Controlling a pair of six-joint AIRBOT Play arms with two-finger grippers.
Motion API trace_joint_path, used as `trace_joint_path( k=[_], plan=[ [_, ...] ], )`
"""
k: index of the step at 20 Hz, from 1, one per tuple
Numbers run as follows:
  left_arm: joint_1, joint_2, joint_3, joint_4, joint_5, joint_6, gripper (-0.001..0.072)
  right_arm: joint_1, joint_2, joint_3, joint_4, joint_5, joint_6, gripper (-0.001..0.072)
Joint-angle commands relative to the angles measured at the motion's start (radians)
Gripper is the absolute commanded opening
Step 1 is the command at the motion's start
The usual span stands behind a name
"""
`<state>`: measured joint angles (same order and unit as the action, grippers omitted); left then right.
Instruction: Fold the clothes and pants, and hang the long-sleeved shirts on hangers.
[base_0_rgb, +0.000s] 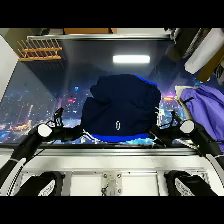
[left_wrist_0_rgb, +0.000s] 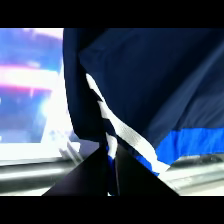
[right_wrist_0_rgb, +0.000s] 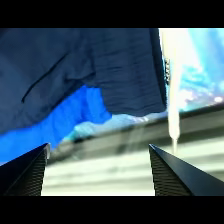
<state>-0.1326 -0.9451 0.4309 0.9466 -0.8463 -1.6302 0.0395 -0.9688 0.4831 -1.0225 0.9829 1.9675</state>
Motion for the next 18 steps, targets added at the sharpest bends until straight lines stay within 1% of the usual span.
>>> trace_joint_path(
  k=[1, 8, 10, 13, 16, 18],
  plan=[
    [-0.013, 0.069, -0.036, 0.004, -0.007, -0.001, 0.0008, 0.001, -0.019, -0.077, 0.085, -0.141, 0.024, 0.0641],
    [-0.013, 0.094, -0.035, 0.004, -0.011, 0.0, 0.0007, 0.0, -0.079, -0.077, 0.085, -0.291, 0.028, 0.0642],
    [-0.013, 0.094, -0.034, 0.004, -0.01, 0.0, 0.0007, 0.0, -0.079, -0.077, 0.078, -0.307, 0.027, 0.0641],
    [-0.013, 0.094, -0.034, 0.004, -0.01, 0.0, 0.0007, -0.001, -0.079, -0.077, 0.017, -0.314, 0.033, 0.0641],
    [-0.013, 0.094, -0.034, 0.004, -0.01, 0.0, 0.0007, -0.001, -0.079, -0.075, -0.072, -0.323, 0.112, 0.064],
    [-0.013, 0.094, -0.034, 0.004, -0.011, 0.0, 0.0007, -0.001, -0.079, -0.074, -0.085, -0.352, 0.132, 0.064]
  ],
)
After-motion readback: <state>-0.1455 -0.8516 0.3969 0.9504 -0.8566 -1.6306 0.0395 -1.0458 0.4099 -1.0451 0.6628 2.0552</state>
